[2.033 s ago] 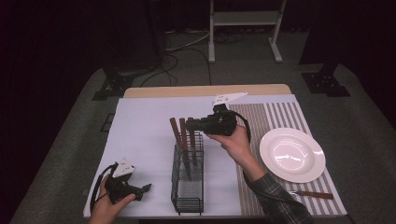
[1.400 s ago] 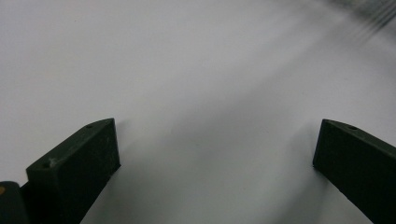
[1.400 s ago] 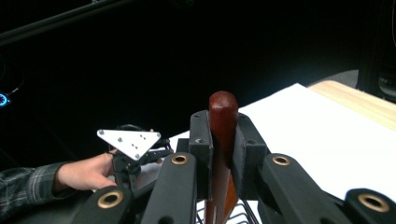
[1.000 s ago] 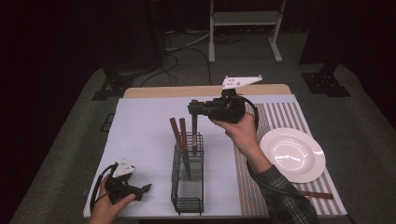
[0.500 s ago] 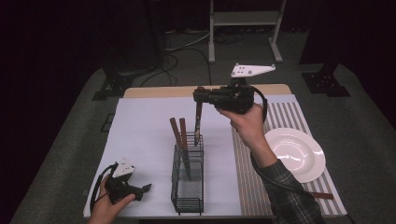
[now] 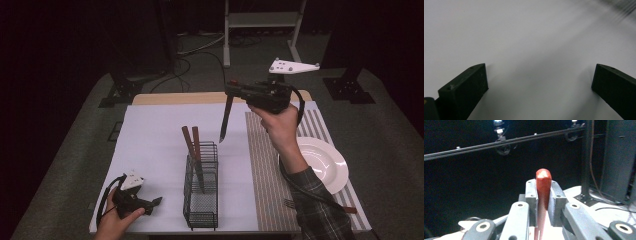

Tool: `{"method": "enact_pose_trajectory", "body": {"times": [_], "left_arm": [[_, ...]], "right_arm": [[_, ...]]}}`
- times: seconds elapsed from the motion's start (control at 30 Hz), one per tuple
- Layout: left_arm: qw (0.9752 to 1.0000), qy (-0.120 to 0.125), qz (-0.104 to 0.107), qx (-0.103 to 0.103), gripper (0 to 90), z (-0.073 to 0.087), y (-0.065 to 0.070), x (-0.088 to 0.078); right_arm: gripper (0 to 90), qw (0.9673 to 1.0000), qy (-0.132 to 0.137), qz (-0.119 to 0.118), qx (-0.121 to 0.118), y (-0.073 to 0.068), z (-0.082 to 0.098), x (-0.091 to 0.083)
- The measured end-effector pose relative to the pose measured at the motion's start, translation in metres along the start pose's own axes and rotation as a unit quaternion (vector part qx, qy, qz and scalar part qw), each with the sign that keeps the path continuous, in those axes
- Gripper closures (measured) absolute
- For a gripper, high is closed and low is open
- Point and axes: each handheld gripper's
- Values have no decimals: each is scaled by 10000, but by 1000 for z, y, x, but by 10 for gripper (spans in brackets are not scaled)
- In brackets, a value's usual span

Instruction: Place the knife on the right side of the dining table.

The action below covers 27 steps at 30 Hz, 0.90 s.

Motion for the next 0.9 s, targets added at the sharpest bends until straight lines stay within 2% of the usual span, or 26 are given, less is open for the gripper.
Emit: {"method": "enact_pose_trajectory", "body": {"times": [0.2,0.47,0.63,0.9], "left_arm": [[10000,8,2,-10,0,0,0,0],[10000,9,-3,0,0,0,0,0],[10000,11,-3,-3,0,0,0,0],[10000,18,-4,-4,0,0,0,0]], "right_arm": [[799,9989,87,448,-62,10,4,-13],[798,9946,220,1011,-24,27,15,-28],[798,9901,214,1391,25,39,23,-36],[797,9796,328,1975,179,63,41,-49]]}}
Point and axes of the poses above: each handheld gripper's, and its own axes: x roughly forward along the jaws, z roughly out of its underside, y roughly to its right, and after that the axes turned 1 degree about y, right-handed
